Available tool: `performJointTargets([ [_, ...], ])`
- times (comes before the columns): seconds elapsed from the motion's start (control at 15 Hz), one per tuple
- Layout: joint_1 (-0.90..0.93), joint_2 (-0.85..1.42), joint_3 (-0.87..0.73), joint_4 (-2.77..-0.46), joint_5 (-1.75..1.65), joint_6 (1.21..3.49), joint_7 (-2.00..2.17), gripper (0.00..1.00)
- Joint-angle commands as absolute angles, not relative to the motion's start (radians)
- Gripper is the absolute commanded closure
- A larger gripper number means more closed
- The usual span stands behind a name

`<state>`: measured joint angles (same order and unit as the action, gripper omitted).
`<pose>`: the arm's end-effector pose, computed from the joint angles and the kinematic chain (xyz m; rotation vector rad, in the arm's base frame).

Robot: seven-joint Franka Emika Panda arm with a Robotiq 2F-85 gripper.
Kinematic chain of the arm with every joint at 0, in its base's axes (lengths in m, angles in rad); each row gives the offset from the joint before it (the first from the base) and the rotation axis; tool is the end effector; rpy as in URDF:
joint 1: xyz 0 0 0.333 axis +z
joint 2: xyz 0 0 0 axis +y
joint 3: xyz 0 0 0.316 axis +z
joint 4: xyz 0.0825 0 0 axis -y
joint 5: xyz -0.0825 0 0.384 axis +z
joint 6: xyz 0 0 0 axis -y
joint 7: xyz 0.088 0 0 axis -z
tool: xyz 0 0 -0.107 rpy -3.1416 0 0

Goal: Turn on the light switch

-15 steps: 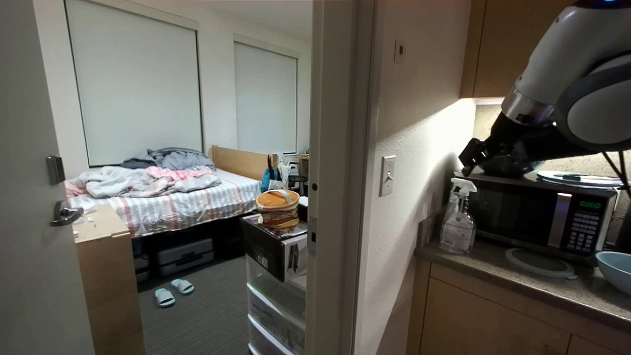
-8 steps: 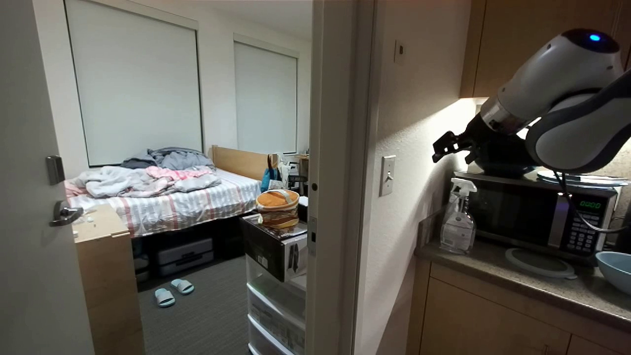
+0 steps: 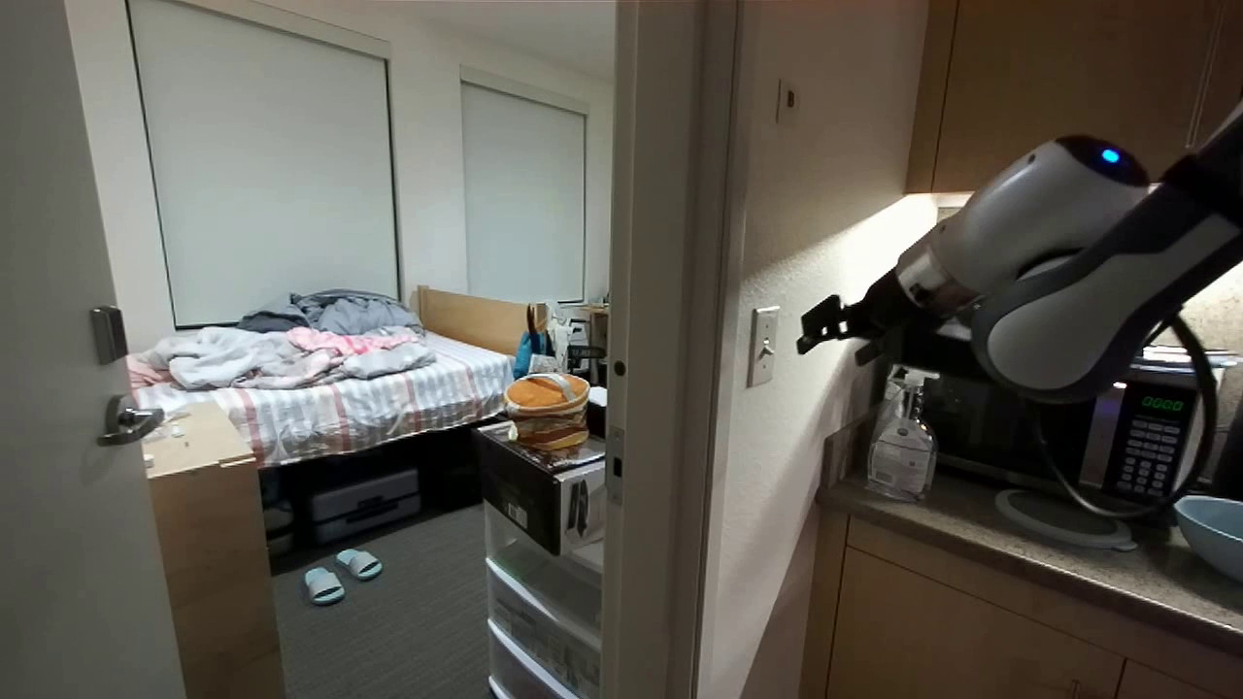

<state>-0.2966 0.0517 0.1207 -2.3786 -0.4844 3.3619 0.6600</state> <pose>0.5412 -0.0451 0.4064 -2.6991 0.4286 -1.3318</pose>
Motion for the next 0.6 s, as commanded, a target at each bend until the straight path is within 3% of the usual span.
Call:
performJointTargets([
  [0.0, -0.362, 0.241, 0.250, -2.285, -0.570, 3.444, 0.790, 0.00],
  [0.13, -0.452, 0.284, 0.340, -2.246, -0.640, 3.408, 0.839, 0.00],
  [0.2, -0.364, 0.248, 0.273, -2.293, -0.576, 3.414, 0.788, 0.00],
  [0.53, -0.361, 0.241, 0.264, -2.305, -0.558, 3.405, 0.805, 0.00],
])
